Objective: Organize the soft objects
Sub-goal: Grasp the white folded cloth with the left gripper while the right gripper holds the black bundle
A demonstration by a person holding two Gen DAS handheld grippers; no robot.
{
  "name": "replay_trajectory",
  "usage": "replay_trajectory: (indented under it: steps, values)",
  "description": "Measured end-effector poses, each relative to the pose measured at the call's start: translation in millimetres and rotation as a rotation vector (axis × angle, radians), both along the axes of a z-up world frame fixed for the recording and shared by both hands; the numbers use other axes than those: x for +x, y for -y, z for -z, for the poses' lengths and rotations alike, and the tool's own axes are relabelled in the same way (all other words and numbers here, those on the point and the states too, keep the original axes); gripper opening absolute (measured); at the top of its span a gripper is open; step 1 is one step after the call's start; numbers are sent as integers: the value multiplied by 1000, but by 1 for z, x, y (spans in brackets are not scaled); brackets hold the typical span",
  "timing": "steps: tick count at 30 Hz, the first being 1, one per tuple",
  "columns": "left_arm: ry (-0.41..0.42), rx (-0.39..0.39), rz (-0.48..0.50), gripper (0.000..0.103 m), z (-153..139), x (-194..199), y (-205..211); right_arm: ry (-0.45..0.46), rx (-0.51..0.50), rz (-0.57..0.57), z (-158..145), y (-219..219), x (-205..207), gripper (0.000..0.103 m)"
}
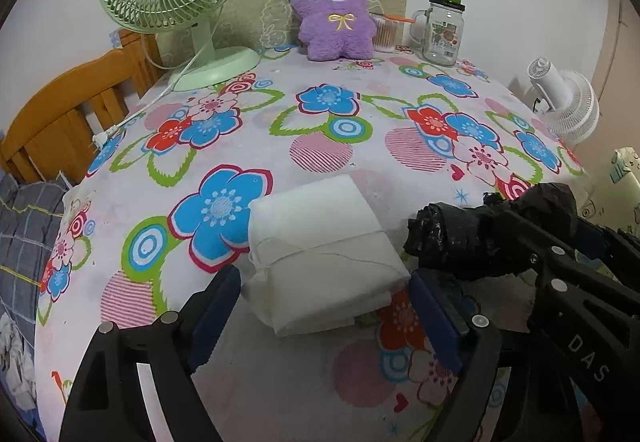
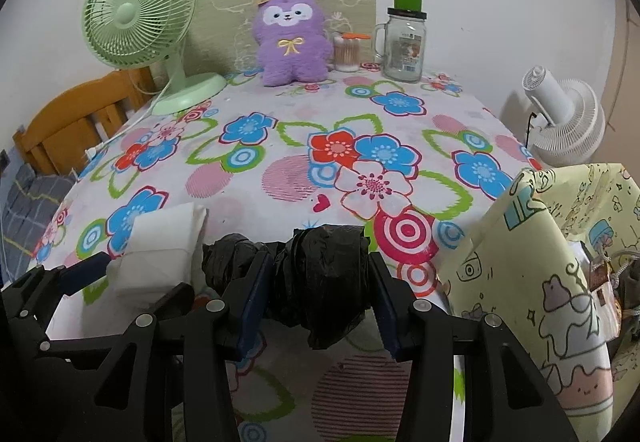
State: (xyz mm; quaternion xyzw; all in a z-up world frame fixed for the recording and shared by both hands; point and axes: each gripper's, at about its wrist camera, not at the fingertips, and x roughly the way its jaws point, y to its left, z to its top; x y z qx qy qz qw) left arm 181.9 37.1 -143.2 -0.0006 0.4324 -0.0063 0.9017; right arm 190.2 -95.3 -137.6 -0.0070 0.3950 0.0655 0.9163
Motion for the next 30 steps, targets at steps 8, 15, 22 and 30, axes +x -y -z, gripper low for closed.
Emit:
replay_trajectory:
  steps: [8,15,22,30]
  values:
    - [-14,12,-9,94,4,14,5,1,14,29,3,4,11,51]
    - [-12,1,1,82,6,23,9,-9,18,29,6,5,17,52]
    - [-25,2,2,45,10,26,8,-21,11,7,11,-1,20,52]
    - [-24,0,33,34,9,21,9,-22,12,-5,10,-5,14,52]
